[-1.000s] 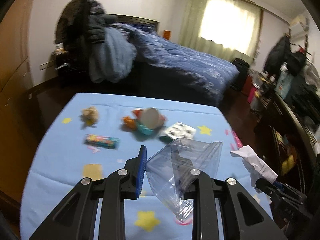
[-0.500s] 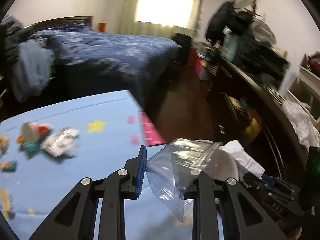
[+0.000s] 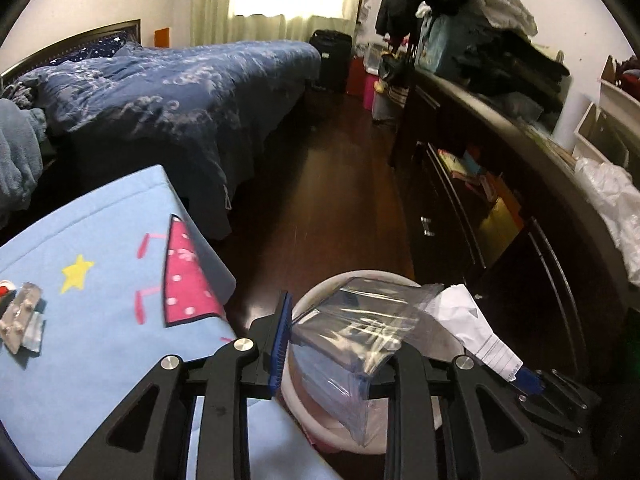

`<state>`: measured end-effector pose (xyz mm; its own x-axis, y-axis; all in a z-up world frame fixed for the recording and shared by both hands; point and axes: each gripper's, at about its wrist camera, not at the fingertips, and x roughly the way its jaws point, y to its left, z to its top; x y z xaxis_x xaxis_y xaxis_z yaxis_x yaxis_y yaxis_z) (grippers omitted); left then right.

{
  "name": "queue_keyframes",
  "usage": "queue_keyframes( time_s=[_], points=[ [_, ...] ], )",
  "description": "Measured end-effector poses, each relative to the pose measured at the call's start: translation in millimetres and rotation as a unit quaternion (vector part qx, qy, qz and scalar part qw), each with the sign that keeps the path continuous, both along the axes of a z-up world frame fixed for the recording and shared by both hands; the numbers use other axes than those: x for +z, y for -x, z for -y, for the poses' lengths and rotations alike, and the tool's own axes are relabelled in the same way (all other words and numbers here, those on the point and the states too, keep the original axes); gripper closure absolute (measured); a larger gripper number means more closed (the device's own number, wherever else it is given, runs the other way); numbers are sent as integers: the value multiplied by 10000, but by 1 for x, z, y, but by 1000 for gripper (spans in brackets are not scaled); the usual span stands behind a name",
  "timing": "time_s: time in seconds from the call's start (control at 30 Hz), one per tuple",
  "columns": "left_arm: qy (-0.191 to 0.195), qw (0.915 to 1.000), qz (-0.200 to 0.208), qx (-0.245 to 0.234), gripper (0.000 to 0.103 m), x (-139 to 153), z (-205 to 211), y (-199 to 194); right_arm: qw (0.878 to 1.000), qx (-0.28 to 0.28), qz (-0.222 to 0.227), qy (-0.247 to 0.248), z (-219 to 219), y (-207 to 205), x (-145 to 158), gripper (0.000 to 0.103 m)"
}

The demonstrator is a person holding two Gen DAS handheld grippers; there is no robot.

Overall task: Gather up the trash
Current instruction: 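Carry the box and tissue to the wastebasket and open both tools, then return both tools over the table and grasp the yellow box with the left tool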

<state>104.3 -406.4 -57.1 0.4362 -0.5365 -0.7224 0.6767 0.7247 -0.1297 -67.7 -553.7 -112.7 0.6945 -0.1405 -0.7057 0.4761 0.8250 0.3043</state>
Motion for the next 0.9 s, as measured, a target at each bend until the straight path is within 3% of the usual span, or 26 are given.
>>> queue_keyframes(
  time_s=[0.1, 0.27, 0.57, 0.77, 0.9],
  points=[
    [-61, 10000, -47, 1, 65, -8, 6, -3, 10000, 24, -71, -28, 3, -9, -8, 71],
    [-5, 9999, 70, 83, 34, -9, 8, -4, 9999, 39, -130, -73, 6, -18, -18, 68],
    [266, 9995, 162, 101, 31, 13, -11, 2, 10000, 28, -70, -21, 0, -13, -8, 58],
    [352, 9960, 583, 577, 20, 38, -71, 14, 9987, 352, 304, 202, -37, -10, 25, 47],
    [250, 9886, 960, 1130, 15, 52, -129, 21, 9942, 800, 641, 320, -80, -14, 53, 38]
  ],
)
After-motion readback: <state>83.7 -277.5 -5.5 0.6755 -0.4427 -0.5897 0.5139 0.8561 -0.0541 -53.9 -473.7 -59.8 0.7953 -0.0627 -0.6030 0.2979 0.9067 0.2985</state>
